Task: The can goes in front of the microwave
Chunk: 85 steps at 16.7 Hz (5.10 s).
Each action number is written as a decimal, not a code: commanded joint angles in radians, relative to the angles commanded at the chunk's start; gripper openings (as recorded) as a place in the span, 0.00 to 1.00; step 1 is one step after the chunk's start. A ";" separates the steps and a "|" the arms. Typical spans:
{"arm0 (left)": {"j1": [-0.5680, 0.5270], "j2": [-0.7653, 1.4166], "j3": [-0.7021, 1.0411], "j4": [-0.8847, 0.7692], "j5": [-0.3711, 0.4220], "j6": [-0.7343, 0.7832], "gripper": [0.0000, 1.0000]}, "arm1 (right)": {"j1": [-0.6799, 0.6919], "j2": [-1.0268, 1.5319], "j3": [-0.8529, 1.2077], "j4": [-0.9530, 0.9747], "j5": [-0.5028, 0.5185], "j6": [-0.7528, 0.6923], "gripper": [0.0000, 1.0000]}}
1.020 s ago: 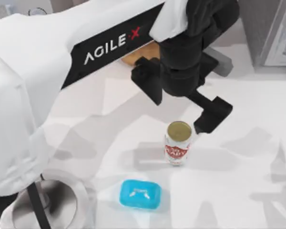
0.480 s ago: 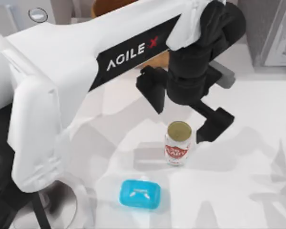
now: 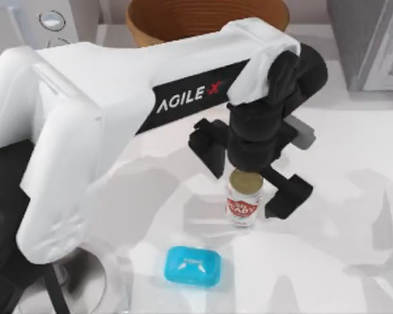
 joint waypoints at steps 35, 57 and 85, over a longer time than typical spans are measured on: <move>0.000 -0.010 0.125 -0.136 0.000 0.000 0.00 | 0.000 0.000 0.000 0.000 0.000 0.000 1.00; 0.989 -0.167 -0.097 -0.072 -0.002 0.206 0.00 | 0.000 0.000 0.000 0.000 0.000 0.000 1.00; 0.996 -0.166 -0.128 -0.041 -0.002 0.208 1.00 | 0.000 0.000 0.000 0.000 0.000 0.000 1.00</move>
